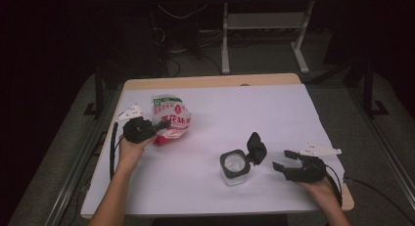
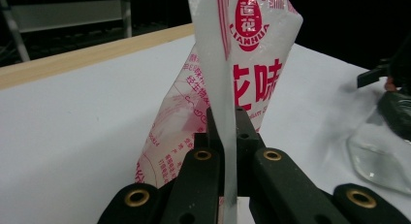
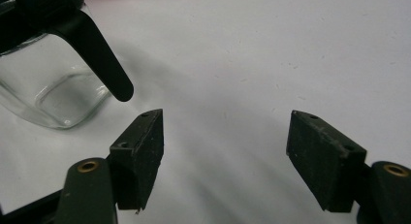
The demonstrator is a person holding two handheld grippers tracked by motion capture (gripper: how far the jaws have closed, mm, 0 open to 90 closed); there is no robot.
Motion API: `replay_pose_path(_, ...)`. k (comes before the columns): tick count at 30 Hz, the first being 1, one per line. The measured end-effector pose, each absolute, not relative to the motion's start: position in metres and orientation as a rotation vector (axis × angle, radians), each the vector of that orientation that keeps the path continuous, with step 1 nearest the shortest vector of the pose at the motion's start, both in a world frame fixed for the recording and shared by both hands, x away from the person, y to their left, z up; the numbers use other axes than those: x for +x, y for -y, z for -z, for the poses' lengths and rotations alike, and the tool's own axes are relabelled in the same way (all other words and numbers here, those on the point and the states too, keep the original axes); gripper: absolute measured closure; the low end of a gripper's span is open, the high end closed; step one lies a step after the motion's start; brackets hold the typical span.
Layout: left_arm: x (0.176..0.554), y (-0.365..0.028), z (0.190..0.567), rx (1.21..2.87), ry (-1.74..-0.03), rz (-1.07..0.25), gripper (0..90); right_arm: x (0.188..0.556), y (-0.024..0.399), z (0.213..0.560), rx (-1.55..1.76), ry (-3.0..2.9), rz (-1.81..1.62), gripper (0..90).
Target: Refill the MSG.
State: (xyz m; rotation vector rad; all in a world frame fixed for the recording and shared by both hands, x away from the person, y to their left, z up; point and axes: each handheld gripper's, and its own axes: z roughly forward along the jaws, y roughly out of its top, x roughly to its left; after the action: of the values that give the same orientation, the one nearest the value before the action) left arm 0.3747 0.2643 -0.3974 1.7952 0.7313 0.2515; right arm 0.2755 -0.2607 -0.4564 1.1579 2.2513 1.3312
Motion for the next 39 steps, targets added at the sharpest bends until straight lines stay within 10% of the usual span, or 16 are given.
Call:
replay_pose_path(17,0.356,-0.261,0.374,1.843,-0.695,-0.189,90.0,0.249,0.25,0.44,1.089,-2.365,-1.335,33.6)
replay_pose_path(28,0.345,-0.26,0.369,1.832,-0.68,-0.159,90.0,0.22,0.239,0.429,1.001,-2.455,-1.391,87.0)
replay_pose_path(39,0.34,-0.254,0.36,1.832,-0.659,-0.12,90.0,0.196,0.203,0.402,0.795,-2.506,-1.46,89.8)
